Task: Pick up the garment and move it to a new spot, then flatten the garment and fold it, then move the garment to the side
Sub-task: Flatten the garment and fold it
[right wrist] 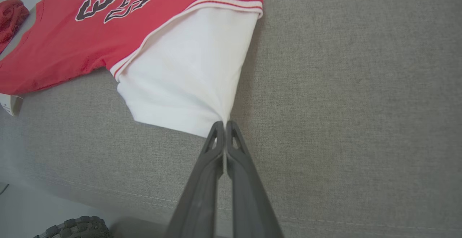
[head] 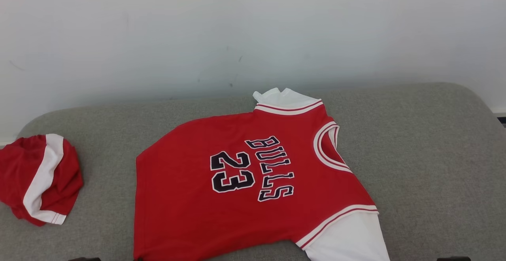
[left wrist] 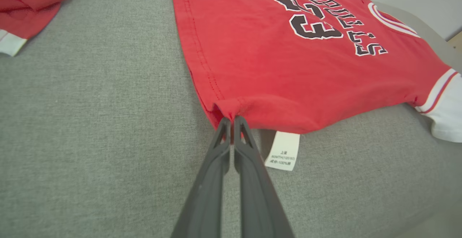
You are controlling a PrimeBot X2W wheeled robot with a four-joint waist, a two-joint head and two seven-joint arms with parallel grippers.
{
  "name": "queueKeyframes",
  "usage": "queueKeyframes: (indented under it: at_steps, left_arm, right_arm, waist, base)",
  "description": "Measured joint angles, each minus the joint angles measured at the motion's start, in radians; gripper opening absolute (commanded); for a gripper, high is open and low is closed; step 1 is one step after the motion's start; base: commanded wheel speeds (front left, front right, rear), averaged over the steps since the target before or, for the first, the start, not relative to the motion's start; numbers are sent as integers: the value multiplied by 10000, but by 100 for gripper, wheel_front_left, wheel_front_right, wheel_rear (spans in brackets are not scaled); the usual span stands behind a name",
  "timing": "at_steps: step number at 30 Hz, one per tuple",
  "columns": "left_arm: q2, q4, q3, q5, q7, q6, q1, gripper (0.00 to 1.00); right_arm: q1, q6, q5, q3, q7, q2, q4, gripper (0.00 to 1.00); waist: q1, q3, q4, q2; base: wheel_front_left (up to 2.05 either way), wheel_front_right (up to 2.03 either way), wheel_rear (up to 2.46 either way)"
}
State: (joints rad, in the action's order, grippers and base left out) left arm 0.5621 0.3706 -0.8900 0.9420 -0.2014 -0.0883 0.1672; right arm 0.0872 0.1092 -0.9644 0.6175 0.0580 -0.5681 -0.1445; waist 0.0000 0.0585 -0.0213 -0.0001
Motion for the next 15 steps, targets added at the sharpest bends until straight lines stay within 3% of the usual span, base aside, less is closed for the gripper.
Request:
queueKeyframes:
  at_steps: [15]
  left_arm:
    - [-21,13,-213,15,734,-169,-197,0]
  right_arm:
    - [165,140,0,-50,-685,50,-326,0]
  waist:
    - [0,-141,-87,1]
  base:
    - [0,0,0]
